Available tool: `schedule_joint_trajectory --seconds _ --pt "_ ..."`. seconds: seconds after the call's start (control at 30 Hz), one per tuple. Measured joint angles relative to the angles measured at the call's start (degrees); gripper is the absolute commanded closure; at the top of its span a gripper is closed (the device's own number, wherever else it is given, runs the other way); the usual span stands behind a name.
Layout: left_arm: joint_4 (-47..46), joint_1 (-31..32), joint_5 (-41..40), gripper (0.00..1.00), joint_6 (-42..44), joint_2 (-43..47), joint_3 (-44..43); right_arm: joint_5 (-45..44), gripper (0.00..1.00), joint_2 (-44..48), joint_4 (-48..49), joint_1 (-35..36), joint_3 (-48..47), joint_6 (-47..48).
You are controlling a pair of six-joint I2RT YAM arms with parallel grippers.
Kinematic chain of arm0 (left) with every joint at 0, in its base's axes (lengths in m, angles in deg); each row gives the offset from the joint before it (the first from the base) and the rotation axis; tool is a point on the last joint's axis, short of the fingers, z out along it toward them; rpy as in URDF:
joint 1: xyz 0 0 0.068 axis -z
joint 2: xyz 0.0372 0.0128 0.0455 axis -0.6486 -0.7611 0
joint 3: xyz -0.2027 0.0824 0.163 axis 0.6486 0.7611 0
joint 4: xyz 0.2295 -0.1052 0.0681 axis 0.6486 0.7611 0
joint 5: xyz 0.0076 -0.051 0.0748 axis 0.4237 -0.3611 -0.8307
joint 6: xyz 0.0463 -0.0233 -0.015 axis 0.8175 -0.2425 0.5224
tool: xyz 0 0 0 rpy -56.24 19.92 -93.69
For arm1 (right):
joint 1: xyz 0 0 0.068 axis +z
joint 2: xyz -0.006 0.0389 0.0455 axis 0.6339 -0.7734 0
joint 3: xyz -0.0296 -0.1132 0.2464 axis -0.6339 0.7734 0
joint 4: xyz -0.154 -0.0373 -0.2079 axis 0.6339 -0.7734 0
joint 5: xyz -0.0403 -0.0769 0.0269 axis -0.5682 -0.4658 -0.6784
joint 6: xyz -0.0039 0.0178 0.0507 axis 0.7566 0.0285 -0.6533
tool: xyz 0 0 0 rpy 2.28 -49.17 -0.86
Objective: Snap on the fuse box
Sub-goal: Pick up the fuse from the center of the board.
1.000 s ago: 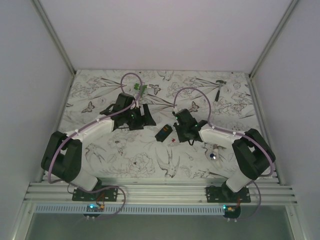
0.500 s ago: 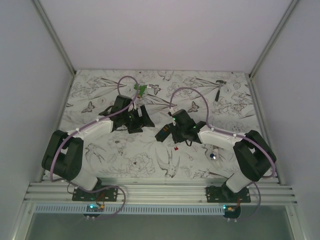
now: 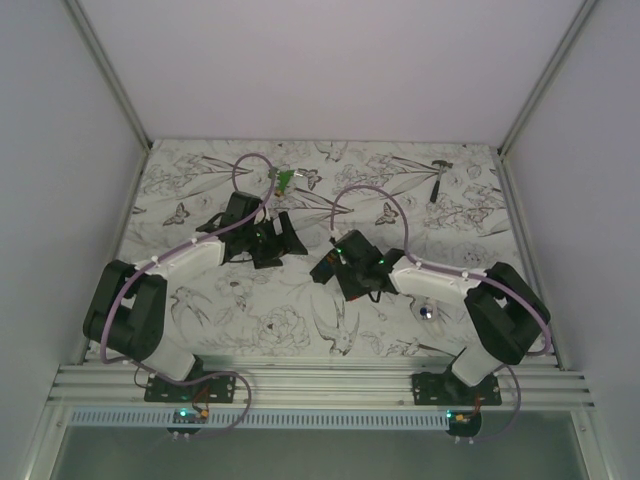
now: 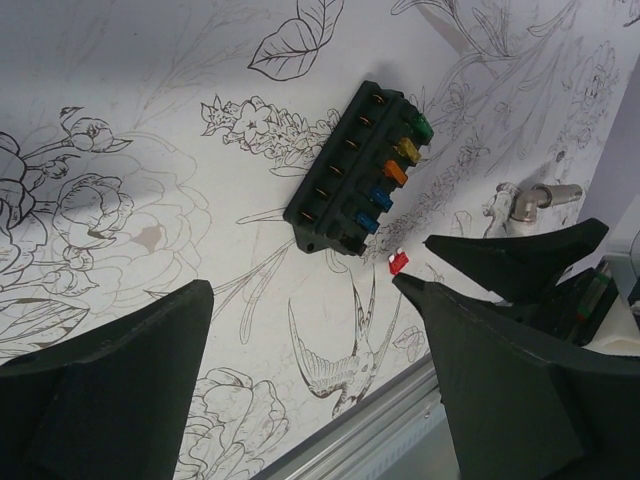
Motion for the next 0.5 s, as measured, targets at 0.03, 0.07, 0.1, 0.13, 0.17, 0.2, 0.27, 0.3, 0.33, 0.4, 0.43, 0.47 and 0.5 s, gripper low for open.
schedule_joint_trajectory --seconds 0.03,0.07,0.1,0.13,0.17,0.2,0.27,0.3,0.33,0.4,0.43,0.47,0.5 --pt "0.0 0.0 0.0 0.09 0.0 0.0 0.0 -0.3 0.5 0.0 -0.2 0.4 0.0 -0.4" --pt "0.0 0.0 -0.1 0.09 0.0 0.0 0.0 -0.5 0.5 0.0 -0.3 0.8 0.1 -0.6" --pt "0.0 0.0 -0.2 0.08 0.0 0.0 0.0 -0.7 0.5 0.0 -0.5 1.2 0.3 -0.9" --pt "0.0 0.0 -0.2 0.07 0.0 0.0 0.0 -0.8 0.5 0.0 -0.6 1.5 0.5 -1.3" --pt "0.0 0.0 -0.4 0.06 0.0 0.0 0.0 -0.9 0.51 0.0 -0.8 1.8 0.7 -1.6" --pt "0.0 0.0 -0.4 0.05 0.0 0.0 0.0 -1.1 0.51 0.0 -1.0 2.0 1.0 -1.9" --pt "0.0 0.0 -0.6 0.03 0.0 0.0 0.1 -1.5 0.51 -0.1 -1.2 2.3 1.3 -2.3" --pt "0.0 0.0 -0.7 0.03 0.0 0.0 0.3 -1.8 0.51 -0.1 -1.3 2.5 1.4 -2.5" --pt "0.0 0.0 -0.8 0.02 0.0 0.0 0.4 -2.0 0.51 -0.2 -1.3 2.6 1.5 -2.8" --pt "0.0 0.0 -1.0 0.0 0.0 0.0 0.7 -2.4 0.52 -0.4 -1.2 2.6 1.6 -3.2" --pt "0.0 0.0 -1.1 0.0 0.0 0.0 0.9 -2.6 0.53 -0.5 -1.2 2.6 1.7 -3.3" --pt "0.0 0.0 -1.3 0.0 0.0 0.0 1.0 -2.8 0.54 -0.7 -1.2 2.6 1.8 -3.3" --pt "0.0 -0.1 -1.3 0.0 0.0 0.0 1.0 -2.9 0.55 -0.8 -1.2 2.6 1.9 -3.4"
